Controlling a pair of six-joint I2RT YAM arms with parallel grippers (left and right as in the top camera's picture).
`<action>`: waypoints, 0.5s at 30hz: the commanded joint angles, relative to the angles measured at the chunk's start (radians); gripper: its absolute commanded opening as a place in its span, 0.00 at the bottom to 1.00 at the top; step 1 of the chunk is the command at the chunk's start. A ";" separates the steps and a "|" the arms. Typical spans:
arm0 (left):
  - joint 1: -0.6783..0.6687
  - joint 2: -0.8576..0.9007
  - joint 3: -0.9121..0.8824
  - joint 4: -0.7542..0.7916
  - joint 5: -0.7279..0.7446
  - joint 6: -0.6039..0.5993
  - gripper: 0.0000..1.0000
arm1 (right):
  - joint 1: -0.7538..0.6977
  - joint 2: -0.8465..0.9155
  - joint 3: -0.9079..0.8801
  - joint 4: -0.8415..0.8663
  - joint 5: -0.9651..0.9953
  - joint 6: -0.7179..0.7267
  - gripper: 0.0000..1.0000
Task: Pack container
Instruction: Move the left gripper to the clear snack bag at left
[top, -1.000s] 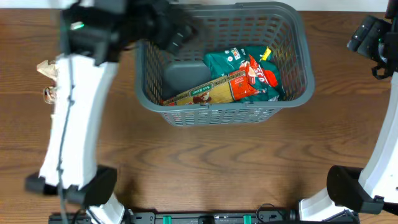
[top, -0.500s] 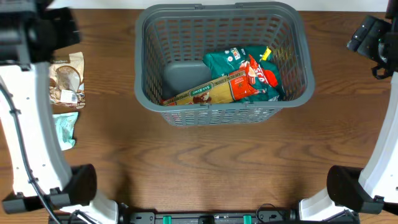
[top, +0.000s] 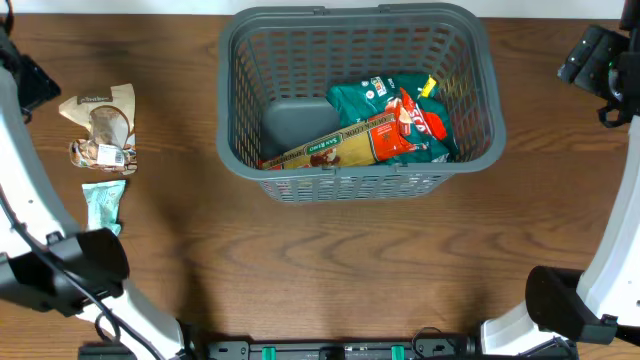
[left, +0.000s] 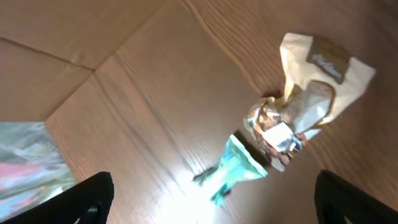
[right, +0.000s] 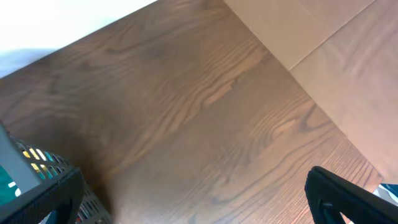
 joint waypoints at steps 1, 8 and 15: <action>0.016 0.036 -0.073 0.054 0.067 0.094 0.90 | -0.003 -0.006 0.009 -0.002 0.010 0.012 0.99; 0.017 0.042 -0.240 0.292 0.259 0.319 0.90 | -0.003 -0.006 0.009 -0.002 0.010 0.012 0.99; 0.019 0.056 -0.449 0.476 0.322 0.484 0.91 | -0.003 -0.006 0.009 -0.002 0.010 0.012 0.99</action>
